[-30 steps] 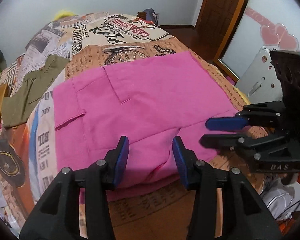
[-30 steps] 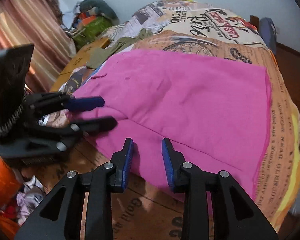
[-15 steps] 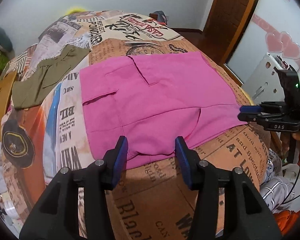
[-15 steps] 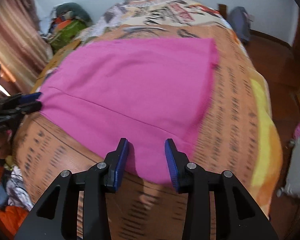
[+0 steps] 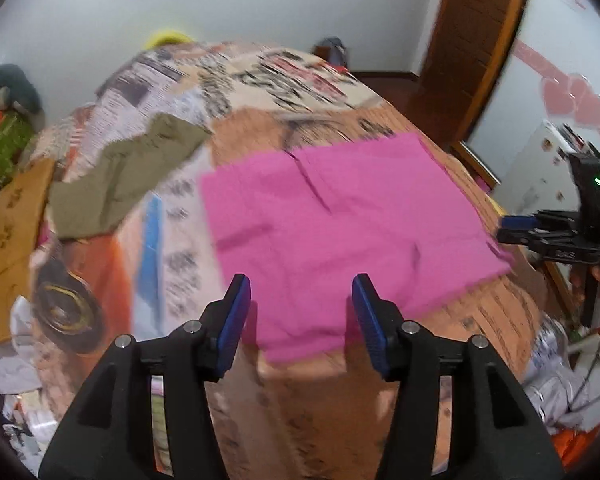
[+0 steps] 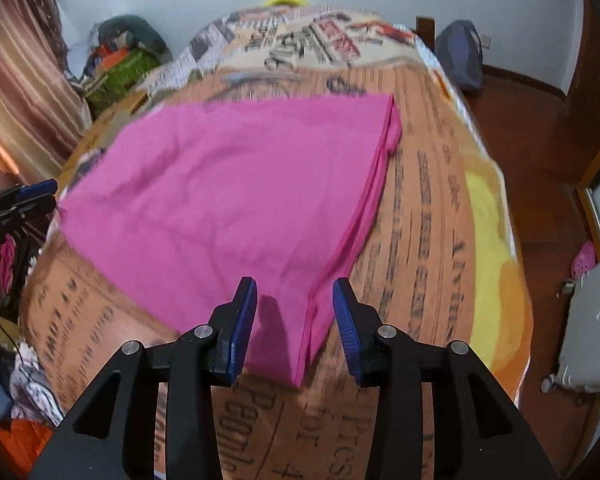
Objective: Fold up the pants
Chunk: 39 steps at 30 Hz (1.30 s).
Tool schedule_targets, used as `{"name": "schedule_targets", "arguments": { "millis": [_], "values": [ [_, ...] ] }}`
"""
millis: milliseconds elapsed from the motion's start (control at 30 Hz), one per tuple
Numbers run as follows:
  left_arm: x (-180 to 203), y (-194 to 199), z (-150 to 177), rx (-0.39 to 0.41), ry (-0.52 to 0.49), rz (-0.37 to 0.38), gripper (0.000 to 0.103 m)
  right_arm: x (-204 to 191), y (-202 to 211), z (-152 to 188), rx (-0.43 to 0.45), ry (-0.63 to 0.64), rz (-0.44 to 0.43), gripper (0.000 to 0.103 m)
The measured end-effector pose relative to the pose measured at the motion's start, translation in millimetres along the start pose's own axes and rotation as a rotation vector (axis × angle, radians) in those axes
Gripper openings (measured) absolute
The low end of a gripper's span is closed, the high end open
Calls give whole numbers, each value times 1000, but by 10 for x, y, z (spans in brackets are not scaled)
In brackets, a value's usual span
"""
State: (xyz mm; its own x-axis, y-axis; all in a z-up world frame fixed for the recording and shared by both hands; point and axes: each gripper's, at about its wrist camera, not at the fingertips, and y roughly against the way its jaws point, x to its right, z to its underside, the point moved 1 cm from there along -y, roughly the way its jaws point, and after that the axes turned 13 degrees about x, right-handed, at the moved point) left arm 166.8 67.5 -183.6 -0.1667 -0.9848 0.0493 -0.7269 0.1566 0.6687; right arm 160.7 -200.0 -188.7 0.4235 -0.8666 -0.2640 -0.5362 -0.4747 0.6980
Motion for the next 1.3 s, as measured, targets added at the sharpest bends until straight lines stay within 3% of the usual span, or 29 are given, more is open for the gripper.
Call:
{"name": "schedule_targets", "arguments": {
  "millis": [267,633,933,1033,1067,1133,1167,1300],
  "values": [
    [-532,-456,-391,-11,66,-109,53,159,-199,-395,60,-3,40,37],
    [-736,-1346,-445,-110,135,-78,51,487,-725,-730,72,-25,79,38],
    [-804,-1445,-393,-92,199,-8,42,681,-1199,-840,52,-24,94,38],
    [-788,-1447,-398,-78,203,-5,32,723,-1310,-845,57,-44,65,38],
    [-777,-1441,-399,-75,199,-7,23,718,-1338,-840,59,-43,57,37],
    [-733,-1438,-402,-65,166,-62,11,659,-1376,-815,67,6,88,10],
    [-710,-1447,-397,-65,141,-94,6,637,-1380,-807,70,22,95,7],
    [-655,-1428,-377,-50,92,-123,3,593,-1327,-809,95,76,123,5]
  ]
}}
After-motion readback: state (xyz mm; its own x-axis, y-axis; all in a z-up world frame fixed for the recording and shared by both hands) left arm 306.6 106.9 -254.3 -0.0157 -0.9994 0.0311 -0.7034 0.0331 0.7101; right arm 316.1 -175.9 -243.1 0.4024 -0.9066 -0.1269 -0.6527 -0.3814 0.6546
